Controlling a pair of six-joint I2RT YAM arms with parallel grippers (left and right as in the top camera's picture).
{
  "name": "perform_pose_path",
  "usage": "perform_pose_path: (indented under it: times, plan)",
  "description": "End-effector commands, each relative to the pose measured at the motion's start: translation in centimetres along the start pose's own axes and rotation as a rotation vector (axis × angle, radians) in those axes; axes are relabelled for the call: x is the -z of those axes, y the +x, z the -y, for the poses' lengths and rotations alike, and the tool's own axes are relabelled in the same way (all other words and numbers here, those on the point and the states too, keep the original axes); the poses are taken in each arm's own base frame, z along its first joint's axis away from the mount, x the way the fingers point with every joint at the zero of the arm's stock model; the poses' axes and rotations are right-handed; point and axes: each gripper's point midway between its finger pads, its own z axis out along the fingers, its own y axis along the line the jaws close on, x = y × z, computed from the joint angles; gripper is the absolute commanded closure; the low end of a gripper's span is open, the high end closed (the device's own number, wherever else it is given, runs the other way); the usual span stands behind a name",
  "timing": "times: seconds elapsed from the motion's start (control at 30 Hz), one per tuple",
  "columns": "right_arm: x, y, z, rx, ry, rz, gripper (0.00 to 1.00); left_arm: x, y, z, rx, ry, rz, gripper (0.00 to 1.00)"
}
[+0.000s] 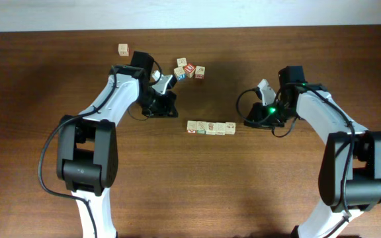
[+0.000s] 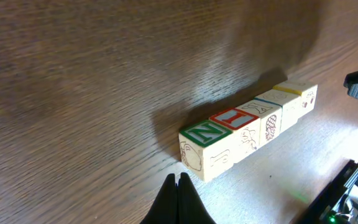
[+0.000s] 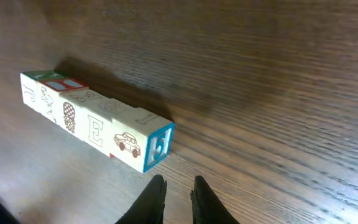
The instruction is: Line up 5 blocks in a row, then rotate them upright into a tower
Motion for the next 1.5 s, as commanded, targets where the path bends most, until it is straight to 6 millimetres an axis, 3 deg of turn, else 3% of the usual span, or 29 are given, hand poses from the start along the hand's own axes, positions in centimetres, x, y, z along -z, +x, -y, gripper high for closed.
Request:
perform_pose_path:
  times: [0.0, 0.37, 0.53, 0.77, 0.9, 1.47]
  plan:
    - [-0.4, 0.0, 0.2, 0.016, 0.008, -0.004, 0.83, -1.7, 0.7, -0.8, 0.005, 0.021, -0.044, 1.0]
    - [-1.5, -0.4, 0.1, -0.028, -0.006, -0.001, 0.88, -2.3, 1.2, 0.1, 0.005, 0.06, -0.066, 1.0]
    - [-1.7, -2.7, -0.1, -0.041, -0.01, 0.083, 0.87, -2.3, 1.2, -0.5, 0.004, 0.03, -0.066, 1.0]
    - [-2.6, -5.3, -2.2, -0.083, 0.0, 0.16, 0.87, -2.4, 1.1, -0.7, 0.003, 0.019, -0.063, 1.0]
    - [-4.2, -4.8, -2.1, -0.15, 0.096, 0.15, 0.93, -2.4, 1.1, -0.6, 0.003, 0.019, -0.063, 1.0]
    - [-4.4, -3.3, -2.0, -0.206, 0.108, 0.093, 0.96, -2.4, 1.1, -0.6, 0.006, 0.019, -0.063, 1.0]
